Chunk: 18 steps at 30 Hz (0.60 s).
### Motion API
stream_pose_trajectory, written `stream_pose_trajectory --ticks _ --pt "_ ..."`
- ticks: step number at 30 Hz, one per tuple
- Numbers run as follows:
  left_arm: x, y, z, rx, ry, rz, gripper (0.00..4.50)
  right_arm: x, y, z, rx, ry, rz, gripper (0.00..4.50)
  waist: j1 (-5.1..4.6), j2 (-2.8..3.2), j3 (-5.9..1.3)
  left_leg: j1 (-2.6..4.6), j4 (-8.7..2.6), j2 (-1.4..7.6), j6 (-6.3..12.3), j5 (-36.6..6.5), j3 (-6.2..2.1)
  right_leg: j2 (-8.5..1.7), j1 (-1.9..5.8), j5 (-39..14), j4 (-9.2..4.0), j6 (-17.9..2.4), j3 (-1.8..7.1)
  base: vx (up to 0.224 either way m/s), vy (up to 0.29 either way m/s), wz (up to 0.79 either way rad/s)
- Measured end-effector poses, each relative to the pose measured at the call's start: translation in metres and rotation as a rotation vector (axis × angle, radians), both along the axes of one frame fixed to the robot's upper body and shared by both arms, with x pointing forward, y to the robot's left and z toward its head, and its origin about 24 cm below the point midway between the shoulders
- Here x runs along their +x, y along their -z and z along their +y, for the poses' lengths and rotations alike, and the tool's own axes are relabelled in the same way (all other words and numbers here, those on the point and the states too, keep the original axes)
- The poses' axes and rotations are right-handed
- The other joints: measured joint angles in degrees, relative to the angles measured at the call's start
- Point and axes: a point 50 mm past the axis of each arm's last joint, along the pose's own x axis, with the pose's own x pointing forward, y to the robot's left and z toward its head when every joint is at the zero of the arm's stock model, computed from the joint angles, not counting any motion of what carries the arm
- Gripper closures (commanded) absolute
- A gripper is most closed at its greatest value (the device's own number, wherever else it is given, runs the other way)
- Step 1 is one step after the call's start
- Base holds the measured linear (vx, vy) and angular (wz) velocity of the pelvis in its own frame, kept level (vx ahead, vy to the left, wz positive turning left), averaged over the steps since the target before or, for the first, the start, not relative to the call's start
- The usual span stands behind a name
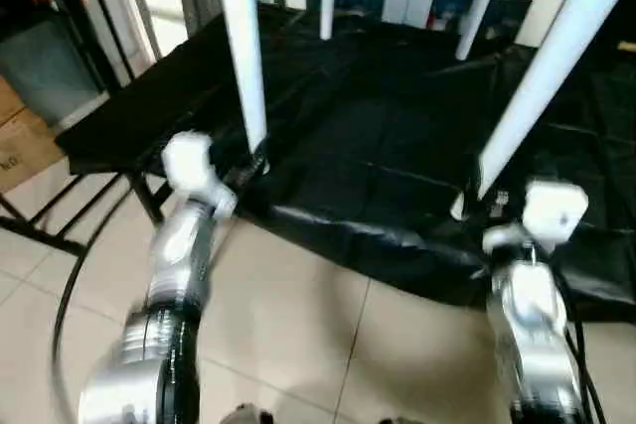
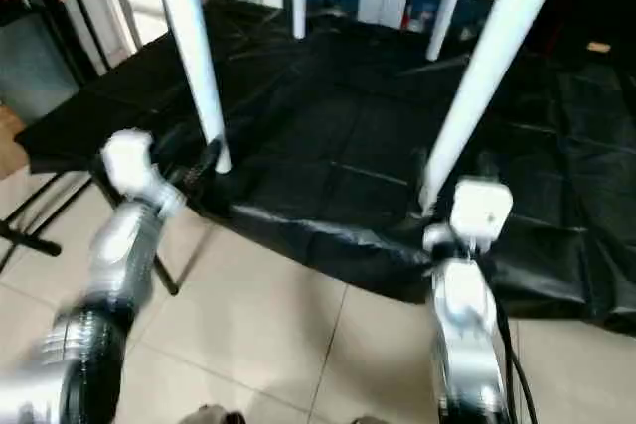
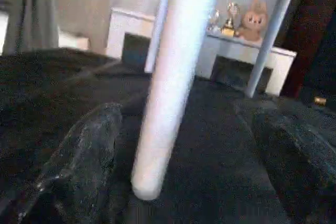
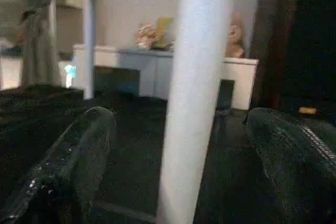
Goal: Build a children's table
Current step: Flip table
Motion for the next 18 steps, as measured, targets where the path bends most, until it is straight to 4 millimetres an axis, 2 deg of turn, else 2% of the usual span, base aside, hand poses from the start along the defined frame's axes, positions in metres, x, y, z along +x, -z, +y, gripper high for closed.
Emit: stream_pose_trajectory --ticks 3,4,7,9,10,11,12,13,14,15,16,17,18 --pt "-0.032 0.019 -0.008 0.009 -0.011 0.087 0.11 -0.008 0.008 -0.003 -0.043 -0.058 0.108 0.19 -0.09 -0.18 -0.07 0.07 -0.10 0.04 -0.02 0.0 0.00 0.05 0.11 -0.1 -0.13 0.2 -0.01 0.000 0.000 0.00" --pt "-0.036 0.022 -0.009 0.015 -0.016 0.101 0.11 -0.009 0.011 -0.002 -0.051 -0.073 0.132 0.19 -0.02 -0.18 -0.07 0.07 -0.13 0.05 -0.03 0.0 -0.01 0.05 0.13 -0.1 -0.12 0.3 -0.01 0.000 0.000 0.00" --pt "-0.046 0.012 -0.013 0.064 -0.050 0.056 0.11 -0.015 0.018 0.005 -0.089 -0.157 0.180 0.19 -0.11 -0.20 -0.08 0.33 -0.36 0.04 -0.06 0.0 -0.03 0.09 0.36 -0.6 -0.25 1.1 0.04 0.000 0.000 0.00" --pt "-0.047 0.005 -0.018 0.070 -0.046 0.030 0.11 -0.015 0.022 0.010 -0.029 -0.184 0.212 0.19 -0.31 -0.27 -0.12 0.34 -0.59 -0.02 -0.05 0.0 -0.01 0.07 0.39 -0.7 -0.49 1.4 0.11 0.000 0.000 0.00" --pt "-0.047 0.004 -0.018 0.077 -0.049 0.030 0.11 -0.015 0.023 0.012 -0.013 -0.194 0.223 0.19 -0.09 -0.43 -0.21 0.86 -0.70 0.34 -0.06 0.0 1.07 0.49 -0.28 -0.7 -0.66 1.8 1.33 -0.067 0.023 -0.25" --pt "-0.046 0.003 -0.018 0.089 -0.057 0.039 0.11 -0.014 0.024 0.015 -0.005 -0.203 0.232 0.19 0.04 -0.54 -0.17 1.30 -0.60 0.45 -0.21 -0.2 1.79 0.82 -0.42 -0.7 -0.68 2.4 2.56 -0.067 0.023 -0.25" --pt "-0.045 0.001 -0.020 0.104 -0.054 0.041 0.11 -0.014 0.026 0.015 -0.001 -0.204 0.248 0.19 0.28 -0.60 -0.14 1.48 0.23 0.24 -0.11 -0.9 1.90 1.10 -0.62 -0.5 -0.70 3.5 3.98 -0.064 0.079 -0.53" --pt "-0.044 0.000 -0.023 0.116 -0.048 0.042 0.11 -0.014 0.027 0.015 0.002 -0.200 0.260 0.19 0.55 -0.74 -0.13 1.46 1.10 -0.24 0.25 -1.8 1.63 1.20 -0.58 -0.4 -0.70 4.0 5.04 0.022 0.152 -0.67" --pt "-0.044 -0.001 -0.025 0.130 -0.048 0.047 0.11 -0.014 0.028 0.014 0.008 -0.194 0.274 0.19 0.79 -0.55 -0.25 1.45 1.66 -0.96 0.52 -2.0 1.06 1.22 -0.67 -0.4 -0.76 4.3 5.95 0.022 0.152 -0.67" --pt "-0.043 -0.002 -0.028 0.152 -0.043 0.050 0.11 -0.014 0.031 0.013 0.018 -0.182 0.291 0.19 0.48 -0.48 -0.31 1.62 2.24 -1.76 1.02 -2.3 0.86 1.32 -1.03 -0.7 -0.93 4.9 7.03 0.005 0.191 -0.72" --pt "-0.041 -0.003 -0.029 0.172 -0.043 0.051 0.11 -0.014 0.034 0.013 0.033 -0.171 0.306 0.19 -0.40 -0.54 -0.35 1.90 2.24 -2.08 1.50 -2.7 1.18 1.96 -1.28 -1.2 -1.43 4.9 7.62 -0.071 0.179 -0.64" --pt "-0.040 -0.004 -0.029 0.192 -0.047 0.054 0.11 -0.014 0.037 0.013 0.047 -0.156 0.321 0.19 -1.07 -0.23 -0.46 1.73 2.10 -2.27 1.73 -2.8 0.75 1.90 -0.79 -2.0 -1.80 3.4 6.89 -0.071 0.179 -0.64" --pt "-0.036 -0.007 -0.030 0.215 -0.050 0.047 0.11 -0.014 0.042 0.010 0.060 -0.129 0.344 0.19 -2.13 0.59 -0.33 1.40 2.00 -2.33 1.80 -2.8 -0.22 1.91 -0.19 -2.7 -1.18 0.3 4.02 -0.069 0.172 -0.36"
